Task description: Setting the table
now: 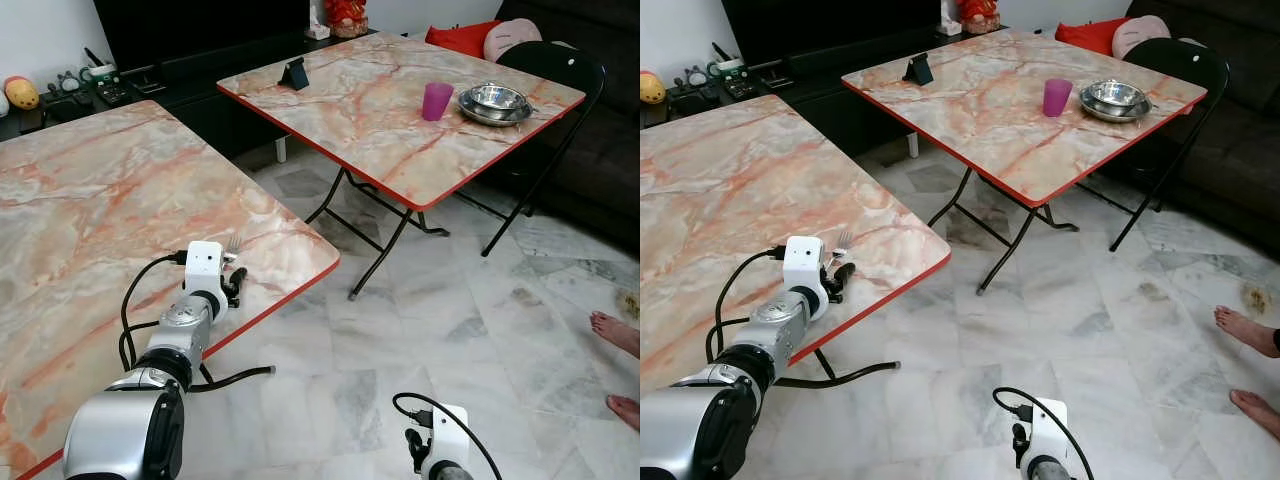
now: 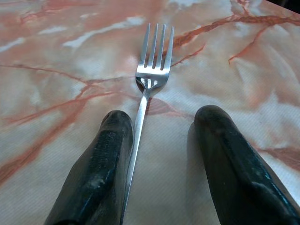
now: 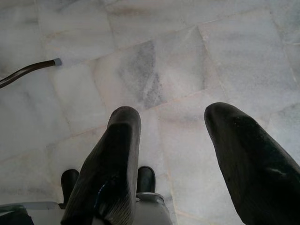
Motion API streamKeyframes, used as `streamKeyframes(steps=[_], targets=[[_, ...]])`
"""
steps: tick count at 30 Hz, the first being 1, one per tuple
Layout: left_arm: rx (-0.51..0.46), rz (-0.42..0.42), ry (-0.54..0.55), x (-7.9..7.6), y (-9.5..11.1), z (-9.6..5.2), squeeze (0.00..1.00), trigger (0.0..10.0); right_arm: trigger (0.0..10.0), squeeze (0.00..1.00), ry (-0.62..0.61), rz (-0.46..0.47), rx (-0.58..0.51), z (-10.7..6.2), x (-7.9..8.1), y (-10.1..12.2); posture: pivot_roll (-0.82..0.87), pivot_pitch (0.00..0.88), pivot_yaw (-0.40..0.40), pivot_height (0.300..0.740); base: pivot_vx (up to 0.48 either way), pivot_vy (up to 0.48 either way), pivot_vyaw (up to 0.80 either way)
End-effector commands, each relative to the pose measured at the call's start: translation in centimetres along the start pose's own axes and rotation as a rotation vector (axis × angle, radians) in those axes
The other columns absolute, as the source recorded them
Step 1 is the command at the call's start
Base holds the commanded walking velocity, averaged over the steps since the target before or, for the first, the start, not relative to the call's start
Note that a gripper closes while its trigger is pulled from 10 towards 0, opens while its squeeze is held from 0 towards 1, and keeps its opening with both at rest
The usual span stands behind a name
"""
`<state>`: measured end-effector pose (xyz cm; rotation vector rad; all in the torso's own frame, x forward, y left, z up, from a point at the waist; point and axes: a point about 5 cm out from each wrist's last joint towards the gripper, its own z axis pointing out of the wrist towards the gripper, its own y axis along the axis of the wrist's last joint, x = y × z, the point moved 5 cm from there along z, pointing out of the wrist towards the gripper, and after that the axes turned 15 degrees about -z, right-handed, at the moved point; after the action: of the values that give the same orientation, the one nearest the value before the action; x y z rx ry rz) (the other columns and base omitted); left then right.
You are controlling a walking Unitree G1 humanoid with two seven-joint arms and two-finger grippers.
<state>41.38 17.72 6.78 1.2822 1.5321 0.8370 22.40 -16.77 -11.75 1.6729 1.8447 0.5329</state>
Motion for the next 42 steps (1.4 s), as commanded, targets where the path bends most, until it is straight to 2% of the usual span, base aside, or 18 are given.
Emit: streamKeyframes(steps=[1,11,20,25,37,42], targets=[[0.065,-0.002,-0.003,0.3,-1.7,-0.3,0.00,10.0,10.0,0.00,0.004,-0.007,0.009,-0.1,0.1,-0.4,0.02,0.000,-0.058,0.740,0.000,0.000,0.00],[0.019,0.035,-0.014,0.5,-0.4,-0.2,0.00,10.0,10.0,0.00,0.004,-0.009,0.008,-0.1,0.1,-0.4,0.02,0.000,-0.056,0.740,0.000,0.000,0.00],[-0.044,0.002,-0.017,0.9,1.0,-0.3,0.00,10.0,10.0,0.00,0.002,-0.006,0.010,-0.1,0.1,-0.5,0.03,0.000,-0.054,0.740,0.000,0.000,0.00],[-0.064,-0.042,-0.034,0.6,1.4,-0.3,0.00,10.0,10.0,0.00,0.001,-0.005,0.009,-0.1,0.1,-0.5,0.03,0.000,-0.055,0.740,0.000,0.000,0.00],[-0.061,-0.034,-0.048,-0.9,1.1,0.1,0.00,10.0,10.0,0.00,-0.003,-0.003,0.011,-0.2,-0.1,-0.7,0.02,0.000,-0.056,0.740,0.000,0.000,0.00],[-0.078,-0.003,-0.039,-1.6,1.1,0.2,0.00,10.0,10.0,0.00,-0.005,-0.004,0.012,-0.2,-0.1,-0.7,0.02,0.000,-0.057,0.740,0.000,0.000,0.00]])
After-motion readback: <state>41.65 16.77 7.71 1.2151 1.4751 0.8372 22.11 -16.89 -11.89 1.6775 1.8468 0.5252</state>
